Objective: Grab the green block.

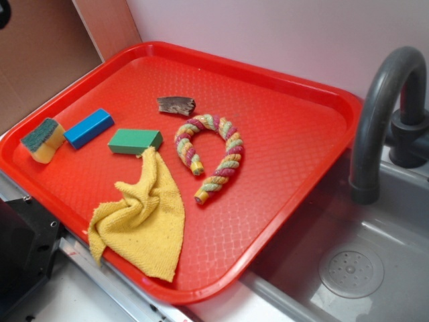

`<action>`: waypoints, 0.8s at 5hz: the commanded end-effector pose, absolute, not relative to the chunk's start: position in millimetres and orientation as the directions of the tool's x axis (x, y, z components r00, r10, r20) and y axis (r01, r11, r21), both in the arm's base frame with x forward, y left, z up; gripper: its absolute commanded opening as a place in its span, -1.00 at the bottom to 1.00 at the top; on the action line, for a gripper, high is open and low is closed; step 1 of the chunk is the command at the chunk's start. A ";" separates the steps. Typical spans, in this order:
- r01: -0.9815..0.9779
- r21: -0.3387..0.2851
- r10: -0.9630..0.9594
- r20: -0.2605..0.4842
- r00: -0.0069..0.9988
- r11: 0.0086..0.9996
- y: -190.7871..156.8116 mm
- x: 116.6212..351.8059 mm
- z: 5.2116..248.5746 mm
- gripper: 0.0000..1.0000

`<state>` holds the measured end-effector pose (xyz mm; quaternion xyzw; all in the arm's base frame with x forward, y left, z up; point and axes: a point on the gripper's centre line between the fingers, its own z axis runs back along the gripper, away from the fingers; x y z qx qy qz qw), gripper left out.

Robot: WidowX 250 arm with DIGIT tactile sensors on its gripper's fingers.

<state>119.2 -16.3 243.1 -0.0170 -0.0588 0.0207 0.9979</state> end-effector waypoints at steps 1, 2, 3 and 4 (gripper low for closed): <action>-0.039 -0.036 0.043 0.117 0.992 0.999 -16.3 119.2 243.1 1.00; 0.208 0.029 -0.210 0.151 0.966 0.978 -0.6 128.6 229.4 1.00; 0.443 0.088 -0.451 0.134 0.882 0.892 8.8 146.5 212.0 1.00; 0.647 0.105 -0.656 0.152 0.740 0.755 13.9 171.0 199.8 1.00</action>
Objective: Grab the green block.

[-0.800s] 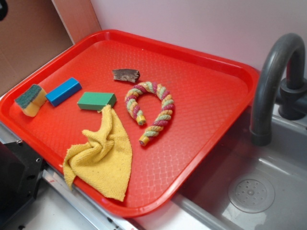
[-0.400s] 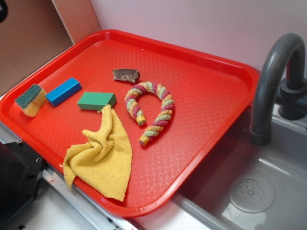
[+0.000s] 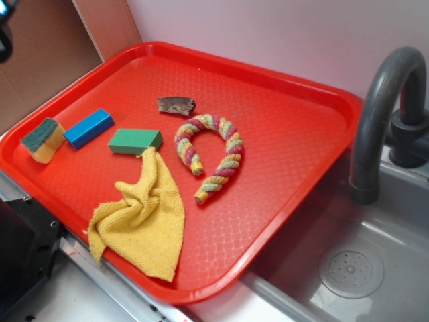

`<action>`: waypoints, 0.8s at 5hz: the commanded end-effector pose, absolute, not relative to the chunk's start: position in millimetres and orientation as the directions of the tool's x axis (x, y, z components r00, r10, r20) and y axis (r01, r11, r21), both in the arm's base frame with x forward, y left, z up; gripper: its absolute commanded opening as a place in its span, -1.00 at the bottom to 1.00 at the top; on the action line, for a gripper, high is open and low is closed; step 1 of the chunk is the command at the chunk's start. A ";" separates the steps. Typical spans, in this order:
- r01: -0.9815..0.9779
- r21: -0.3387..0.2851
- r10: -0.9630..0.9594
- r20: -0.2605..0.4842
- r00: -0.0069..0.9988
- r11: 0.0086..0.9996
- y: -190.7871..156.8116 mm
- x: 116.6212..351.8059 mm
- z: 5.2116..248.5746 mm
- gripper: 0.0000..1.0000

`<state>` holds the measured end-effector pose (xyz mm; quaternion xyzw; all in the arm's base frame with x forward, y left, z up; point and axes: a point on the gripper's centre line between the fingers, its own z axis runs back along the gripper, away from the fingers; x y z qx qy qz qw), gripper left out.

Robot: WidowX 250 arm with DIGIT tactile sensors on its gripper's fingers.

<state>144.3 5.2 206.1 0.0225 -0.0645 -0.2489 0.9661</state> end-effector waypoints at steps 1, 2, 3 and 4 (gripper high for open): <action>0.815 0.129 -0.825 0.111 0.555 0.565 12.5 195.8 178.9 1.00; 0.841 0.156 -0.853 0.025 0.521 0.518 0.6 205.5 158.2 1.00; 0.848 0.115 -0.851 -0.033 0.523 0.517 -2.0 209.8 128.2 1.00; 0.860 0.075 -0.858 -0.075 0.509 0.504 -5.2 211.2 105.9 1.00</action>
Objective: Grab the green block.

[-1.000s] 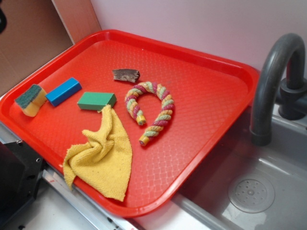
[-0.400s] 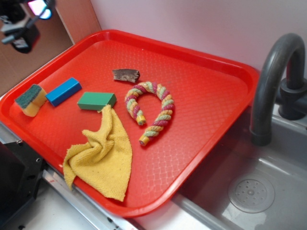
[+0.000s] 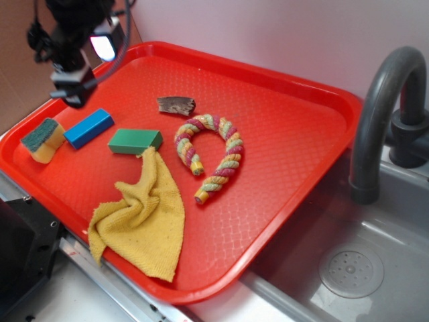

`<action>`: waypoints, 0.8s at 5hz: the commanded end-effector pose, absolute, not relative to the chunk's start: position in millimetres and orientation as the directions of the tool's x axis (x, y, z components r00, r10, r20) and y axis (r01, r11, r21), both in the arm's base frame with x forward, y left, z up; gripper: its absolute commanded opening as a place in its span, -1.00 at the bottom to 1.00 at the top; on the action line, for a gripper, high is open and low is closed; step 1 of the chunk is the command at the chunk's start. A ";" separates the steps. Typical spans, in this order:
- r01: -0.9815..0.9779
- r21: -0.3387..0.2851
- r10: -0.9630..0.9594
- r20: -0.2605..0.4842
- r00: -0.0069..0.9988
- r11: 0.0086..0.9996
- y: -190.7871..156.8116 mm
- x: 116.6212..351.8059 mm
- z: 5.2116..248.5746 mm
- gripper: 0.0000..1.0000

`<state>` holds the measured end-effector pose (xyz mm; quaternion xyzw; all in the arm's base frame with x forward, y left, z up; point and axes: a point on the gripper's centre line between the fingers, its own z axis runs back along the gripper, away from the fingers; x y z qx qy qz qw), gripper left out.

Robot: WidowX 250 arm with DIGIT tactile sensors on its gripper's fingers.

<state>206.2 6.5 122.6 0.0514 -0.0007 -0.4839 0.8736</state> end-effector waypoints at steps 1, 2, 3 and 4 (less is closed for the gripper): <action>0.867 0.057 -0.859 -0.121 0.498 0.495 -4.5 213.7 83.5 1.00; 0.857 0.050 -0.845 -0.147 0.514 0.513 -3.3 213.3 65.2 1.00; 0.847 0.112 -0.821 -0.212 0.531 0.519 -4.0 210.7 47.2 1.00; 0.845 0.101 -0.808 -0.251 0.533 0.526 -7.0 209.7 30.6 1.00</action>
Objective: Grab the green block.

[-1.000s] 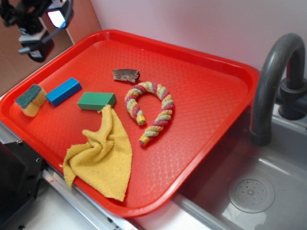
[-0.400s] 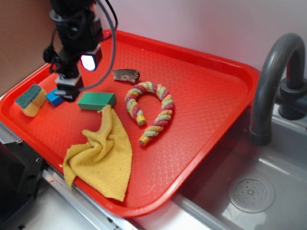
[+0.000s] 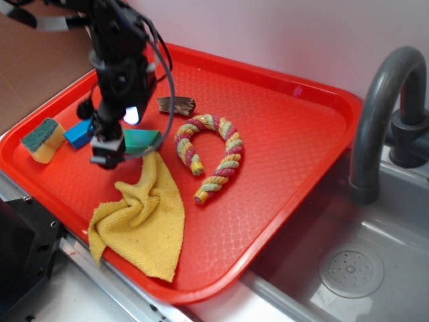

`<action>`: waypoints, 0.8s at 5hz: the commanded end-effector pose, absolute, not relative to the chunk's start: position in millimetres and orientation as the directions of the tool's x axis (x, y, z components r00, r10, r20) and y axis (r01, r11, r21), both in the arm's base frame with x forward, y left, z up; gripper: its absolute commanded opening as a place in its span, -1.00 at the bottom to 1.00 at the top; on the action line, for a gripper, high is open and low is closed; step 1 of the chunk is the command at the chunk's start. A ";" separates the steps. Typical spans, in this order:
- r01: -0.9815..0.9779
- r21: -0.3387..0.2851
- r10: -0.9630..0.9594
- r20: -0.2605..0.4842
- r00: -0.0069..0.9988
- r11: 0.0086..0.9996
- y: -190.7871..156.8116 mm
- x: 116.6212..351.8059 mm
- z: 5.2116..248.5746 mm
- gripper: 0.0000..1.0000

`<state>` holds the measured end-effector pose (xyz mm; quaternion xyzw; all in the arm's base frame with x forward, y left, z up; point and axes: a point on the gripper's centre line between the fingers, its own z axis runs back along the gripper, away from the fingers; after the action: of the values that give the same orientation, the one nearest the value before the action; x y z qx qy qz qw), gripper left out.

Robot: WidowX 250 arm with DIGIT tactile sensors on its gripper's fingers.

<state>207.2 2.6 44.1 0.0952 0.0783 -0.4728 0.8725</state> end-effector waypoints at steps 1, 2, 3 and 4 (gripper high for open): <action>0.878 0.089 -0.844 -0.246 0.476 0.469 -15.1 210.4 21.8 -1.00; 0.871 0.088 -0.839 -0.234 0.490 0.484 -15.0 209.0 23.5 -1.00; 0.819 0.124 -0.798 -0.183 0.574 0.560 -4.8 215.1 52.5 -1.00; 0.650 0.108 -0.647 -0.063 0.760 0.753 12.6 226.4 102.6 -1.00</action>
<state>219.4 11.1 91.8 0.0523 0.0375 -0.3555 0.9325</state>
